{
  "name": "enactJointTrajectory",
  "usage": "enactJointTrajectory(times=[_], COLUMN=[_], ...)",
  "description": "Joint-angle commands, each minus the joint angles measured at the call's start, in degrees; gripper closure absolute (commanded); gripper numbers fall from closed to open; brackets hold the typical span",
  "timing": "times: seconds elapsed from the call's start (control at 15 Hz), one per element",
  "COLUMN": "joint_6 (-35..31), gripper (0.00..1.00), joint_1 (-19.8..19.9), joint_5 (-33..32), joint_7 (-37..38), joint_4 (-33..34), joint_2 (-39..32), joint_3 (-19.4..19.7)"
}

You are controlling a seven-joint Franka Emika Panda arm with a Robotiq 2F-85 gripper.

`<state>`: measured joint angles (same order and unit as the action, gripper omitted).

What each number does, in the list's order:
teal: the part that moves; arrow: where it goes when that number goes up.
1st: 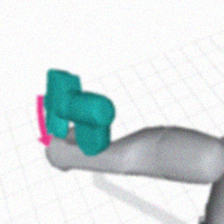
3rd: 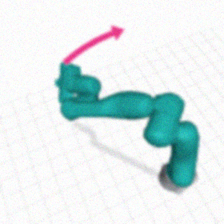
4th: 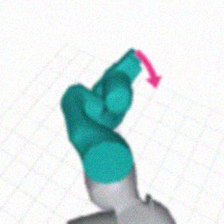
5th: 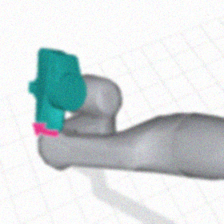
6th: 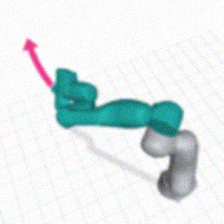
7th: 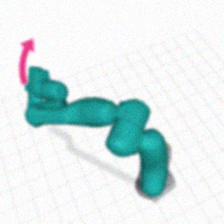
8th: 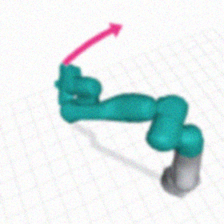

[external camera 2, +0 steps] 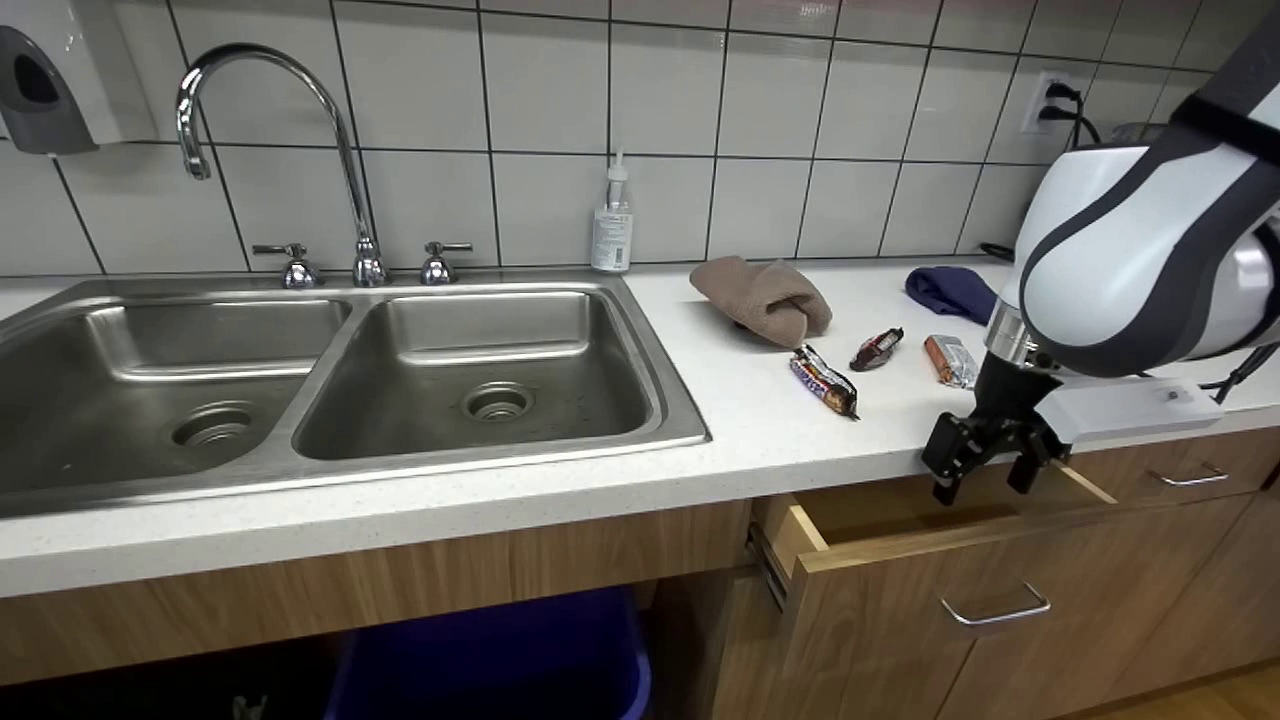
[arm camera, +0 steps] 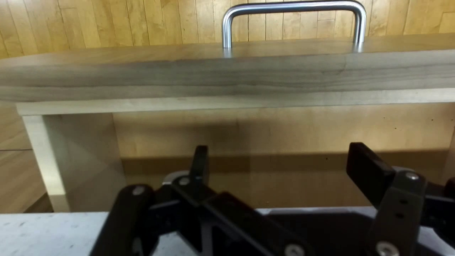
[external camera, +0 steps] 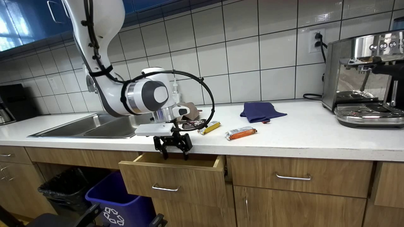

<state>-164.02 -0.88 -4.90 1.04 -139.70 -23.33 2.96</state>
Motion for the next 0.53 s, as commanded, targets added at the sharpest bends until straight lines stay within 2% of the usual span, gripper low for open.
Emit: enactJointTrajectory(times=[0.0, 0.47], joint_6=[-0.48, -0.61], gripper=[0.0, 0.0], joint_1=[-1.08, -1.25], joint_5=[0.24, 0.24], joint_7=[1.81, 1.9], joint_4=[1.82, 0.68], joint_2=[-2.31, -3.08], joint_3=[0.74, 0.94])
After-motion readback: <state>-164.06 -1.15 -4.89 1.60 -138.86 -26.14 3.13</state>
